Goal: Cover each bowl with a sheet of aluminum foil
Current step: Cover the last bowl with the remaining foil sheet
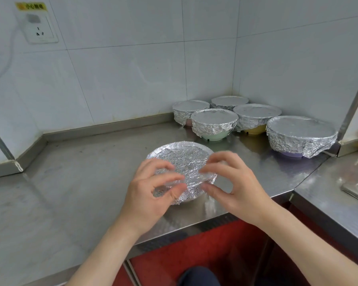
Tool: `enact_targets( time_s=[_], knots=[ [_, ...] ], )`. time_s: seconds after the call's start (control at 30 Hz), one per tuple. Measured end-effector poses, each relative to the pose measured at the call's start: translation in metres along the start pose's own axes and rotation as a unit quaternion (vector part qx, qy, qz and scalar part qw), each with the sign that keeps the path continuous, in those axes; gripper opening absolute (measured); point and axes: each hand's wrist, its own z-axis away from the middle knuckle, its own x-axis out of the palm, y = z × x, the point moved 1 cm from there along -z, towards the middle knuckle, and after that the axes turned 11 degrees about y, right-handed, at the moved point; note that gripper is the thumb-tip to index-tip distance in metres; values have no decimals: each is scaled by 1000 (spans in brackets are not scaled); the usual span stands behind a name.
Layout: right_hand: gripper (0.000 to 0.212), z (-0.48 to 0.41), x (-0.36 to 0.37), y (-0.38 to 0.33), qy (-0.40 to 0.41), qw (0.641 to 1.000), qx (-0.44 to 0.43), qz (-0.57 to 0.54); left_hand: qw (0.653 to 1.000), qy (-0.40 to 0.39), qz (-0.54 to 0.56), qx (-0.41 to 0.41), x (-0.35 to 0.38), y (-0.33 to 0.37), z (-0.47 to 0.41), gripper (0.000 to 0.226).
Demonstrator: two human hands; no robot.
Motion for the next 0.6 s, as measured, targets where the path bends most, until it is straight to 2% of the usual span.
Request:
enact_targets(
  time_s=[0.07, 0.1, 0.17, 0.23, 0.3, 0.43, 0.6],
  knots=[
    [34, 3, 3, -5, 87, 978, 165, -93, 988, 92, 27, -122, 2, -3, -1, 27],
    [39, 5, 7, -5, 143, 939, 269, -156, 965, 148, 76, -204, 4, -4, -1, 29],
    [54, 2, 22, -3, 197, 827, 454, -265, 885, 231, 191, -355, 15, -1, -5, 33],
    [67, -1, 39, 3, 199, 748, 545, -323, 818, 286, 246, -434, 26, 2, -9, 36],
    [71, -5, 54, 10, 211, 705, 577, -355, 778, 323, 262, -471, 36, 1, -14, 37],
    [51, -10, 69, 10, 244, 684, 588, -355, 727, 362, 306, -497, 47, -4, -21, 36],
    [47, -12, 71, 5, 285, 678, 591, -331, 705, 366, 336, -507, 55, -2, -22, 27]
  ],
)
